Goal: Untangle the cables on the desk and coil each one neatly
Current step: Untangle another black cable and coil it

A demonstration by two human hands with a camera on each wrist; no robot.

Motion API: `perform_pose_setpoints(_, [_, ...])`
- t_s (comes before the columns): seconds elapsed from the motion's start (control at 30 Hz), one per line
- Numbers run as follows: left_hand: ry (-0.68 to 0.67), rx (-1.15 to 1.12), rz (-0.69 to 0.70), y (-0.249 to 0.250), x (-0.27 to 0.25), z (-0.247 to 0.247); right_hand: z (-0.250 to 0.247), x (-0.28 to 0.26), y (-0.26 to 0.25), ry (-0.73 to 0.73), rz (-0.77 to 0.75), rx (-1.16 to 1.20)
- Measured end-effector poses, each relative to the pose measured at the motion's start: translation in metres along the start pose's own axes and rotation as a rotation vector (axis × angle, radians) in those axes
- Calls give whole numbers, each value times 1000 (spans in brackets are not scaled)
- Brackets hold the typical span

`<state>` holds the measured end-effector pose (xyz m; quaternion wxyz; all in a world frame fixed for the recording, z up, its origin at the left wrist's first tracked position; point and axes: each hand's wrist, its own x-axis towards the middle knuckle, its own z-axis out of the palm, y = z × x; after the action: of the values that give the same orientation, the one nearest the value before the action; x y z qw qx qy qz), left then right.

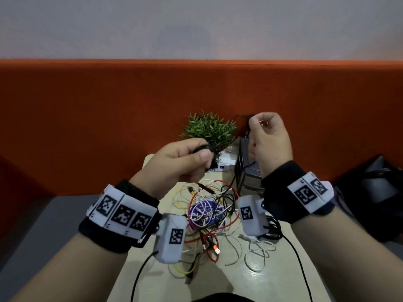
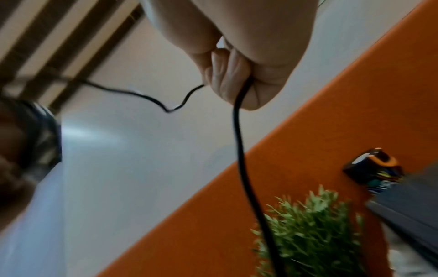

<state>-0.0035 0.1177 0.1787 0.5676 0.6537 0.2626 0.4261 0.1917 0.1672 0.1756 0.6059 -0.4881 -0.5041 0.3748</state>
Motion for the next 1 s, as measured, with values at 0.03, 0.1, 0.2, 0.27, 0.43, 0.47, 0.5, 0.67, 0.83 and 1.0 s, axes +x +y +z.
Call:
perform_pose_setpoints(0.03, [-40, -119, 42, 2, 1, 2, 1, 0, 9, 0, 11, -83])
perform_pose_setpoints(0.1, [-56, -276, 119, 9, 4, 8, 6, -6, 27, -53, 22, -255])
perform_pose_setpoints(0.2, [65, -407, 168, 15, 9, 11, 17, -29, 44, -251, 82, -349])
perform_pose_setpoints(0.27, [162, -409, 180, 15, 11, 10, 23, -47, 46, -375, 106, -369])
perform_pose_setpoints(0.43, [356, -48, 156, 8, 12, 2, 25, -74, 38, -575, 36, -400])
perform_pose_setpoints(0.47, [387, 87, 152, 6, 12, 1, 23, -76, 34, -607, 24, -413])
perform_pose_setpoints(0.5, [413, 222, 143, 4, 12, -1, 21, -77, 31, -633, 3, -431])
perform_pose_setpoints(0.67, [383, 673, -17, -7, 8, -10, 7, -73, 10, -530, -127, -467])
perform_pose_setpoints(0.83, [273, 614, -110, -15, 6, -2, -4, -59, -13, -422, -249, -409])
perform_pose_setpoints(1.0, [195, 236, -110, -11, 5, 12, -5, -45, -23, -345, -290, -287])
